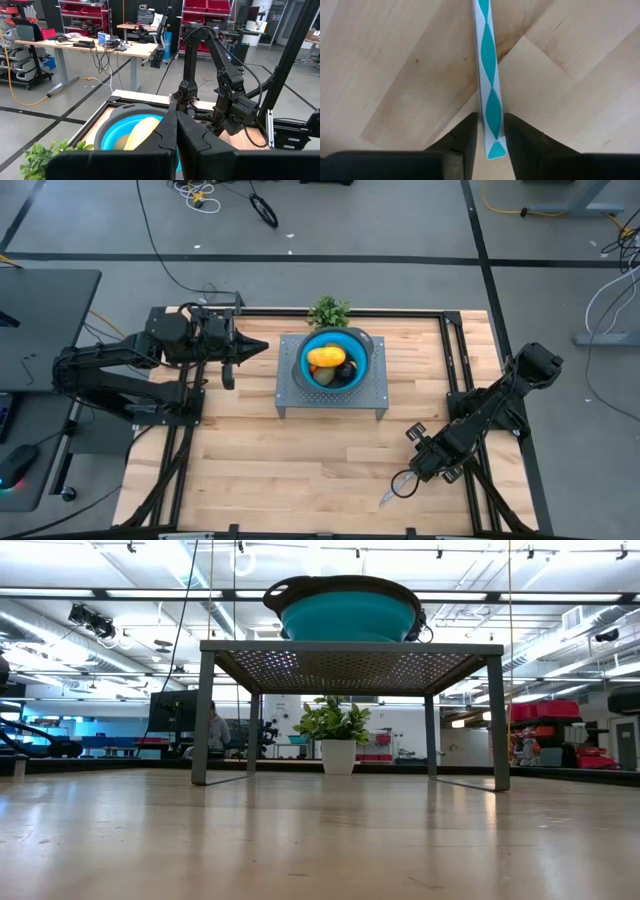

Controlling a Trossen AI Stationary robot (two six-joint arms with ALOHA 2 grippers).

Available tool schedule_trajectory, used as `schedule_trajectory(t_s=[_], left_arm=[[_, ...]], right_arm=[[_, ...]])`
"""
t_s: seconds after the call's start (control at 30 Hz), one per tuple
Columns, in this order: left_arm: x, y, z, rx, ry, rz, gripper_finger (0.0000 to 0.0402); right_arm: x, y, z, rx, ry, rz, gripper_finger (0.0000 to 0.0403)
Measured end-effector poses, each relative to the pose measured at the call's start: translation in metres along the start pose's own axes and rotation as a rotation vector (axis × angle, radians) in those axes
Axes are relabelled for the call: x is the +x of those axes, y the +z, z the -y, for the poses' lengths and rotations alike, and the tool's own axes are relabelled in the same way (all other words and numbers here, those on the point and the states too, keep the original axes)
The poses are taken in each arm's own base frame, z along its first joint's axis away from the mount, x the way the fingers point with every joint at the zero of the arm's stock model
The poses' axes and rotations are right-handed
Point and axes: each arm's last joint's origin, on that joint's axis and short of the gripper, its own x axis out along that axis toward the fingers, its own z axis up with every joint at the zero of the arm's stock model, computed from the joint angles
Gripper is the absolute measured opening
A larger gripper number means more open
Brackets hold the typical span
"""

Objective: Pick & Place Fruit
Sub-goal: Put the knife on the shelf

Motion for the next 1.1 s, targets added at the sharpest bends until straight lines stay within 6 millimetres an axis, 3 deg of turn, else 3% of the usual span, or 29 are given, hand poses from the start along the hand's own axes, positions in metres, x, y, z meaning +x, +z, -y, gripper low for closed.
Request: schedule_trajectory(t_s=[0.63, 1.1], left_arm=[[0.0000, 0.0000, -0.0003, 0.004, 0.008, 0.001, 0.0002], [0.0000, 0.0000, -0.0003, 0.001, 0.008, 0.001, 0.0002]], right_arm=[[-0.0001, 0.0002, -0.0013, -0.036, 0.041, 0.000, 0.0067], [-0.0002, 0.0002, -0.0013, -0.038, 0.041, 0.000, 0.0063]])
